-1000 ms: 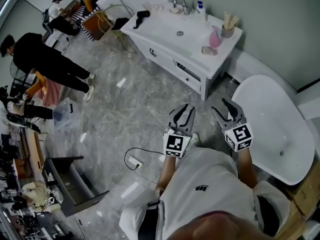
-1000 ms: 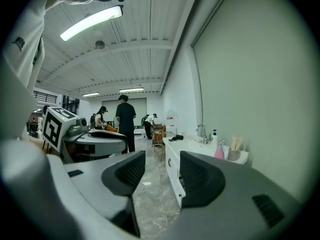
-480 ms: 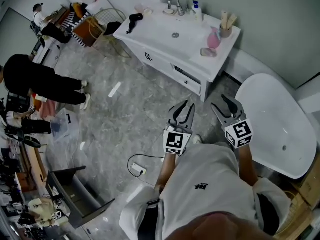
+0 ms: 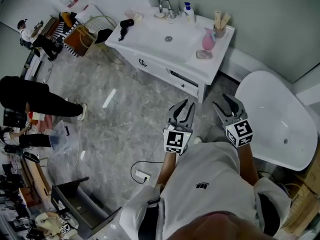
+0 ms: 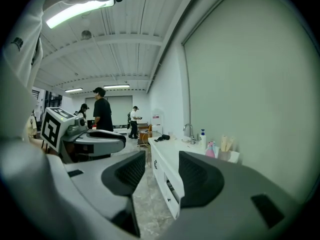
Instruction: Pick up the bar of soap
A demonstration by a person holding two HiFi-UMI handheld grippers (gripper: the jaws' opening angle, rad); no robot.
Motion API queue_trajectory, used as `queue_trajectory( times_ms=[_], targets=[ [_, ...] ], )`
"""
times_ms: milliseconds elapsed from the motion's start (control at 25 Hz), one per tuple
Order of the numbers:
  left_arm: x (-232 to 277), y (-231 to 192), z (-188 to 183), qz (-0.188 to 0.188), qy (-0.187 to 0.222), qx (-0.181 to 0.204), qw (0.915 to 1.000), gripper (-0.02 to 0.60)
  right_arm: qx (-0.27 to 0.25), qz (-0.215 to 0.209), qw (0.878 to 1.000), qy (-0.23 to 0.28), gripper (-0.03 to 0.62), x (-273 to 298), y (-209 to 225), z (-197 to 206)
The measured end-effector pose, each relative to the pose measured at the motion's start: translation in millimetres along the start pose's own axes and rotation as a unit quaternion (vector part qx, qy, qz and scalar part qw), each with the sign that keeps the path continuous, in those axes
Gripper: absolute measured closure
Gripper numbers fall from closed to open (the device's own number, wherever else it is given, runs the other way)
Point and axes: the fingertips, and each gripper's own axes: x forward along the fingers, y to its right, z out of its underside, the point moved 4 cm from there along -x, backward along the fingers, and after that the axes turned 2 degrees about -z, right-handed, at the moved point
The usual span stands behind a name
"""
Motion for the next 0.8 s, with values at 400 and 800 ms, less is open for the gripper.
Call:
queue_trajectory(
  times_ms=[400,800],
  targets=[
    [37,-22,2,-0.005,-0.003,-0.005,1.0,0.471,0.002,-0.006,1.0,-0.014,0.375,33,26,2],
    [86,-50,2,-0.025,-0.009,-0.007,0.9996,0.471,0.002,-0.025,1.0,-0.013,0.375,80,68,-7]
  ],
)
